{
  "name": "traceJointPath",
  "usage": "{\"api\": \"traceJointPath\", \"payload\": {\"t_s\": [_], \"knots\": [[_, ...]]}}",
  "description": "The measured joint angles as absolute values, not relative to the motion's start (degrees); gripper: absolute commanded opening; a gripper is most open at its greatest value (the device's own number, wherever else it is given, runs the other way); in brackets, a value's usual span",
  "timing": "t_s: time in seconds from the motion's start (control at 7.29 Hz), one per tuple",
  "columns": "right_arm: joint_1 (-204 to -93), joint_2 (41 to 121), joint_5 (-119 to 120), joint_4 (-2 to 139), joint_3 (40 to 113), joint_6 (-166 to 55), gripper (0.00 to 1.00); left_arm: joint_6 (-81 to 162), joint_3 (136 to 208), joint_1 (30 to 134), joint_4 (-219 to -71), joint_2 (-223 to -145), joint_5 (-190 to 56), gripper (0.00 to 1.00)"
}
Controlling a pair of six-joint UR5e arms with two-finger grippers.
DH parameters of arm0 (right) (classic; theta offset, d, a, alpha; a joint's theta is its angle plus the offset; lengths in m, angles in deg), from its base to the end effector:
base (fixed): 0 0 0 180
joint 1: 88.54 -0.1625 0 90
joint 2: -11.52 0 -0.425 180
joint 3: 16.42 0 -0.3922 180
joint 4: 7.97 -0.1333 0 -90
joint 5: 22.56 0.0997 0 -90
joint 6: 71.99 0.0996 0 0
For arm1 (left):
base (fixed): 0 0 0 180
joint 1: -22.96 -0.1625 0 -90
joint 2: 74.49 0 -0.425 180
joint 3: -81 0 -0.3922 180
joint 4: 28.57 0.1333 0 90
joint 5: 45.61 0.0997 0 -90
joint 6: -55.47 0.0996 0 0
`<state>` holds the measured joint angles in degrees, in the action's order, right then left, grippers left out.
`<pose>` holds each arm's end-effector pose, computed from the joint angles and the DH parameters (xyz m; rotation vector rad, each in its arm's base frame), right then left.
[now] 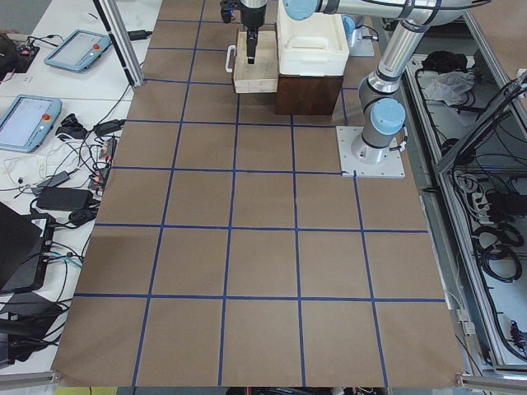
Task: Put scissors in drawer and close it
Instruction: 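Move the right gripper outward over the grey-and-orange scissors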
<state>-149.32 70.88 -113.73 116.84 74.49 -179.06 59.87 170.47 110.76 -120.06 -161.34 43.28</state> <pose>-0.2057 -0.6366 0.2292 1.9352 -2.3976 0.0034 -0.1170 -0.4763 0.5163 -0.0605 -3.1233 0.0614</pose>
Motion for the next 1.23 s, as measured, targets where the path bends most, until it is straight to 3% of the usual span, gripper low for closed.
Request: {"api": "traceJointPath", "payload": {"t_s": [1.23], "knots": [[-149.0, 66.5, -113.0, 117.6, 74.1, -188.3, 0.92, 59.9, 170.5, 110.8, -120.0, -161.4, 43.2, 1.0]]}}
